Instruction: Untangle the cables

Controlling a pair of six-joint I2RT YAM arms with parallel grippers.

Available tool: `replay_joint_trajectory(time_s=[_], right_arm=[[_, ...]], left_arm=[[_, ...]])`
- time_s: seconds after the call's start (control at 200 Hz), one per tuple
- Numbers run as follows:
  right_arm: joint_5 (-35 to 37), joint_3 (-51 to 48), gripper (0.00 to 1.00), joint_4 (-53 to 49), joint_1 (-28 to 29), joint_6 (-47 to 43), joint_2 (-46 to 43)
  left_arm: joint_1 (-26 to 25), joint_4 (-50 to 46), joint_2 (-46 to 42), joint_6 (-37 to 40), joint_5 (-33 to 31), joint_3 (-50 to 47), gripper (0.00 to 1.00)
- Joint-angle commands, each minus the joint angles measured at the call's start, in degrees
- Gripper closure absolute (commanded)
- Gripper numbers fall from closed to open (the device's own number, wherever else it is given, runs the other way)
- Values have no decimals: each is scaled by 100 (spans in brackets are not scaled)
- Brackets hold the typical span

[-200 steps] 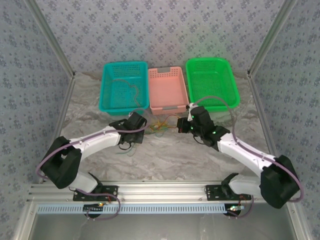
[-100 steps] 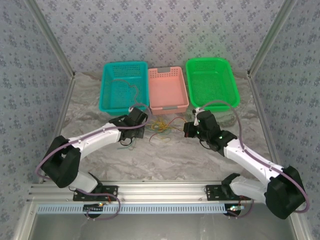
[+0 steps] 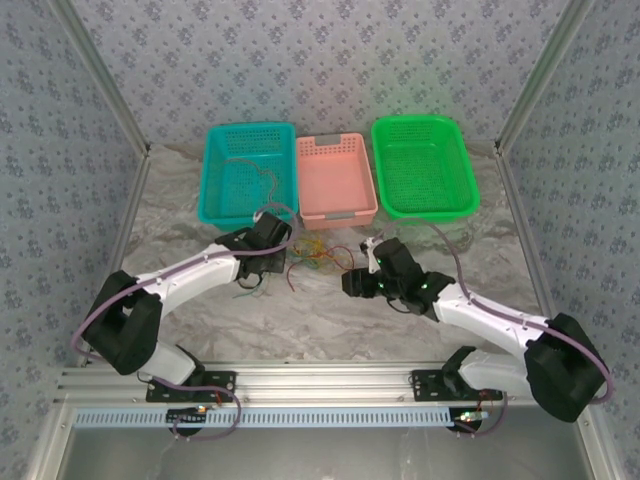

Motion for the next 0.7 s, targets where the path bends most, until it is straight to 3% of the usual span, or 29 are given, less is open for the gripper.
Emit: replay_joint_trajectory(time_s=[0.0,0.155,0.34,0.45,0.6,0.695], right_arm=[[151,-178,46,-122,-155,8,-562],[-286,-27,45,49,-851,-559,-716],[-1103,728,31,94,-948,-2173,612],[-871,1104,29,-73,-779,-2964,1359],[-297,1640,29,-295,-698,-3394,2184],[-259,1987,42,-468,-626,-3523,2640]], left_arm=[[-8,255,-148,291,131,-197,100],[-6,484,-395,537,121,-401,100],[-8,457,-401,612,158,-330,100],[-6,415,-333,622,160,-274,100],[1,400,-275,629,165,-261,100],[-5,391,-269,622,144,-249,100]])
